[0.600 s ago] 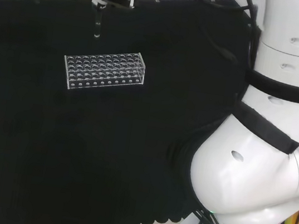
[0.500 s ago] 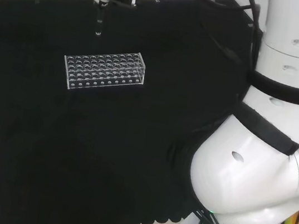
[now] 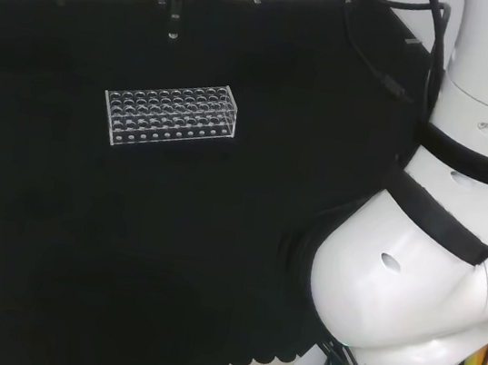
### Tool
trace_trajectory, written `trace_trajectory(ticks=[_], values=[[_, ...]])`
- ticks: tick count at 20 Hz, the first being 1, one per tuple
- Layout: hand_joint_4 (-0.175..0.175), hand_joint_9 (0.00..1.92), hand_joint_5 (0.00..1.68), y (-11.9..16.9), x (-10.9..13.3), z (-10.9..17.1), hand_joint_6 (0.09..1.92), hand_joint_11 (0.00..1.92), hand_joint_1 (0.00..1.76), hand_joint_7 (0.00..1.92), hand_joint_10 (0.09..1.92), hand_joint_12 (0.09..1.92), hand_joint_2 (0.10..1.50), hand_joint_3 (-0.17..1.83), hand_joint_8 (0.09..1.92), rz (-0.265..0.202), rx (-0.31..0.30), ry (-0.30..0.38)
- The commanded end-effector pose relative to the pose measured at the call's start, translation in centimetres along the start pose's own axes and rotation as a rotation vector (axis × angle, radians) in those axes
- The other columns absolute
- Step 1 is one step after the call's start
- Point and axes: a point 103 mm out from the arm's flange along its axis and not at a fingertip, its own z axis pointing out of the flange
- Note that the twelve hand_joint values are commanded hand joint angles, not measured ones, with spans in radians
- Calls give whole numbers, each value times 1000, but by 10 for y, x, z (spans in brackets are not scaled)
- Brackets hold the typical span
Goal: Shake the test tube.
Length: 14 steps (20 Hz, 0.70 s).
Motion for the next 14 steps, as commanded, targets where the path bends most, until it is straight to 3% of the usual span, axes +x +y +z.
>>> trace_trajectory(ticks=[1, 4, 7, 11, 14], values=[[-175, 1332, 1295, -11, 37, 9, 630, 1245, 1438, 1355, 625, 870, 551, 779, 673, -76, 32, 32], [-175, 1331, 1295, -14, 45, 8, 631, 1246, 1438, 1356, 626, 870, 551, 780, 673, -107, 39, 29], [-175, 1330, 1295, -16, 38, 4, 631, 1246, 1438, 1357, 626, 870, 551, 780, 673, -92, 32, 22], [-175, 1329, 1294, -19, 1, 0, 632, 1246, 1438, 1357, 627, 870, 551, 780, 673, -22, 11, 8], [-175, 1329, 1294, -20, -38, -9, 632, 1246, 1438, 1357, 627, 870, 551, 780, 673, 63, -13, -11]])
